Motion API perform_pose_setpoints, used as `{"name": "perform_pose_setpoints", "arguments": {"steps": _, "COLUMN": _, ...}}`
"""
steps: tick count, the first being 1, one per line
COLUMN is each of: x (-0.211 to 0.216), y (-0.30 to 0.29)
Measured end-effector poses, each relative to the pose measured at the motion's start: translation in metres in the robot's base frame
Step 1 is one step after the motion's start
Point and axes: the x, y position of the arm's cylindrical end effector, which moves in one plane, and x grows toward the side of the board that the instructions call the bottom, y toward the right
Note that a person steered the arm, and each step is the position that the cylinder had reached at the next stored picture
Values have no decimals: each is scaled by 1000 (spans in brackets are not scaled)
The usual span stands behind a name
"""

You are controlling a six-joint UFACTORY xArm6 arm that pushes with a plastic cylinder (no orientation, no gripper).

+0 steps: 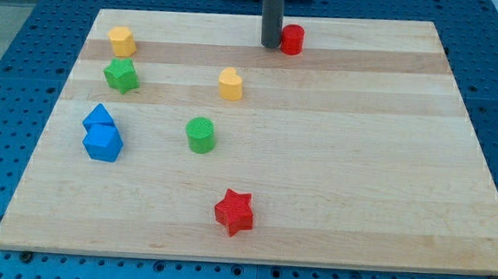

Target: Move the red circle slightly to the left

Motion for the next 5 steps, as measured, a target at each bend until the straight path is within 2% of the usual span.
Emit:
{"name": "perform_pose_setpoints", "arguments": {"steps": 1, "x": 29, "y": -24}}
{"name": "perform_pose_setpoints", "arguments": {"steps": 2, "x": 109, "y": 1}}
{"name": "perform_pose_setpoints", "arguments": {"steps": 3, "x": 85, "y": 74}}
{"name": "perform_pose_setpoints", "arguments": {"steps": 4, "x": 35, "y": 98}}
{"name": "perform_pose_setpoints", "arguments": {"steps": 5, "x": 24, "y": 96}}
